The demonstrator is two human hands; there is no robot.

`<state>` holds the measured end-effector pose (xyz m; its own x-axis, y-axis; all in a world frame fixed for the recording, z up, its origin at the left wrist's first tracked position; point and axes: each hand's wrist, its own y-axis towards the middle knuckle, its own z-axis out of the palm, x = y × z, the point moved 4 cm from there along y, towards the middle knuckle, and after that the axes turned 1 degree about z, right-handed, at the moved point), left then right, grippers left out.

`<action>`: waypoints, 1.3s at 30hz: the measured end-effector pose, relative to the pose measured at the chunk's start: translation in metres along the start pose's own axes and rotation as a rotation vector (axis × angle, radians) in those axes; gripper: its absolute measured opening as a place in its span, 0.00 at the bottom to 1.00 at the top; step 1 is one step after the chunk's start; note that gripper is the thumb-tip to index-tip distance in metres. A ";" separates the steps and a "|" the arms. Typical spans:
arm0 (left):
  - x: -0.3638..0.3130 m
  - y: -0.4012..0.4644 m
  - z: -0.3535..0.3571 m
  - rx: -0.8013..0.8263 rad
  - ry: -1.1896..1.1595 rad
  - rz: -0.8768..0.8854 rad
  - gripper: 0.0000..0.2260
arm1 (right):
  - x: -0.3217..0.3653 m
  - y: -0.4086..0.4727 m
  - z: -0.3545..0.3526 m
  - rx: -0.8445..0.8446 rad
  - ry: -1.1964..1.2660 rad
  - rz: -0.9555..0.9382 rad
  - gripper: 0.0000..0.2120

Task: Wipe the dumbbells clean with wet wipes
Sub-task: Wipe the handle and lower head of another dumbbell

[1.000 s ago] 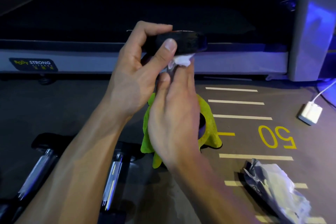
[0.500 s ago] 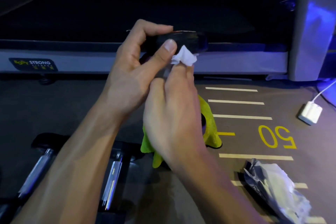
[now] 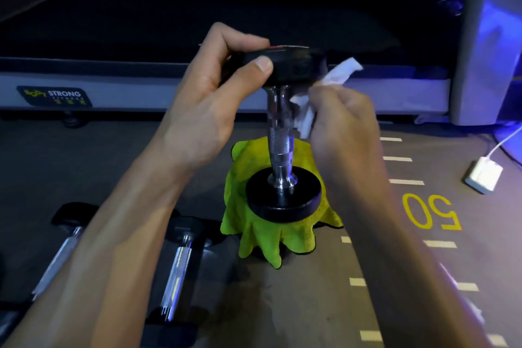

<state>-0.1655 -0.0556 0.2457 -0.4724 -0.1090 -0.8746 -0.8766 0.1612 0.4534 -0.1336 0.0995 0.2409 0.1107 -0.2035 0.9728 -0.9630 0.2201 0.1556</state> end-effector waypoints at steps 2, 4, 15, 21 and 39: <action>0.000 -0.001 0.001 -0.023 -0.001 -0.003 0.06 | -0.005 -0.006 0.013 -0.037 -0.120 -0.091 0.20; 0.002 -0.001 -0.001 -0.052 0.005 -0.016 0.06 | -0.014 -0.013 0.024 -0.037 -0.310 -0.199 0.20; 0.000 -0.003 0.013 -0.013 -0.113 0.016 0.07 | -0.023 -0.005 0.002 0.173 -0.276 -0.106 0.13; 0.004 -0.002 0.004 -0.083 -0.091 0.002 0.05 | -0.054 -0.037 0.001 0.303 -0.395 -0.115 0.13; 0.008 0.001 0.006 -0.108 -0.023 0.076 0.06 | -0.087 -0.024 -0.016 0.288 -0.415 -0.151 0.16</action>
<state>-0.1700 -0.0504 0.2379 -0.5367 -0.0774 -0.8402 -0.8437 0.0616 0.5333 -0.1160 0.1274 0.1551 0.2034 -0.5859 0.7844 -0.9787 -0.1002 0.1790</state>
